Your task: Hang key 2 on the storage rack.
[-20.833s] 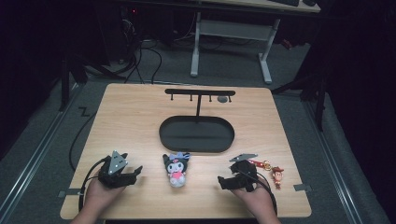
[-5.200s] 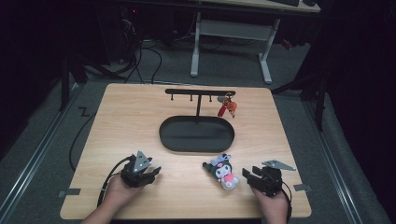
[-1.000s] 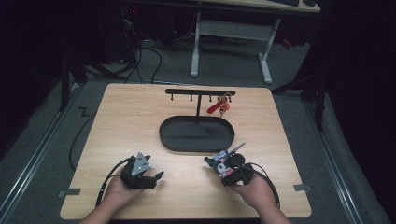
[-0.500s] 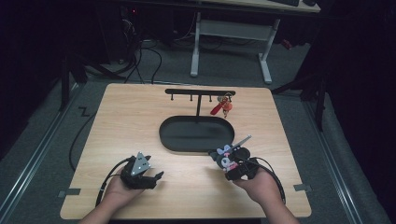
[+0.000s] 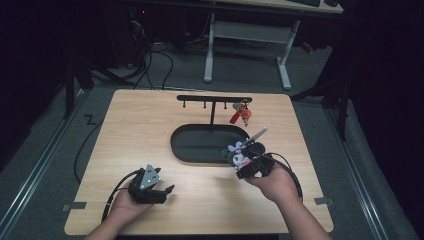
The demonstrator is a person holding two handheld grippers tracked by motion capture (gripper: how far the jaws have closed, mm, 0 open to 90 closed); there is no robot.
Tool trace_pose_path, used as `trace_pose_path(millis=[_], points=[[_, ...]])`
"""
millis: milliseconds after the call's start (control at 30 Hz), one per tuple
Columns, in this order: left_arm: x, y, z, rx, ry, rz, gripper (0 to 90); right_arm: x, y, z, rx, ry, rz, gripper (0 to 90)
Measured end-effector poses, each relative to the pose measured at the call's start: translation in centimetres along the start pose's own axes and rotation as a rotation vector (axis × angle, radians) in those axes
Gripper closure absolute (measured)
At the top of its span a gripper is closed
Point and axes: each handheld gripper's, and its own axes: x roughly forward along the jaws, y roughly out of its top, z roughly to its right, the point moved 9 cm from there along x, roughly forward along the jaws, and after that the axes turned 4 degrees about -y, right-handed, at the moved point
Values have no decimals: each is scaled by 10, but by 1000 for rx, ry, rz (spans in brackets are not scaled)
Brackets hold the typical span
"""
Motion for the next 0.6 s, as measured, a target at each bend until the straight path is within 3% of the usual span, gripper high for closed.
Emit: trace_pose_path(millis=[500,600], points=[[0,-2,2,10,-4,-11,243,-26,56,4,20,7,34,489],[-1,-1,2,10,-4,-5,243,-29,64,7,15,-10,34,489]])
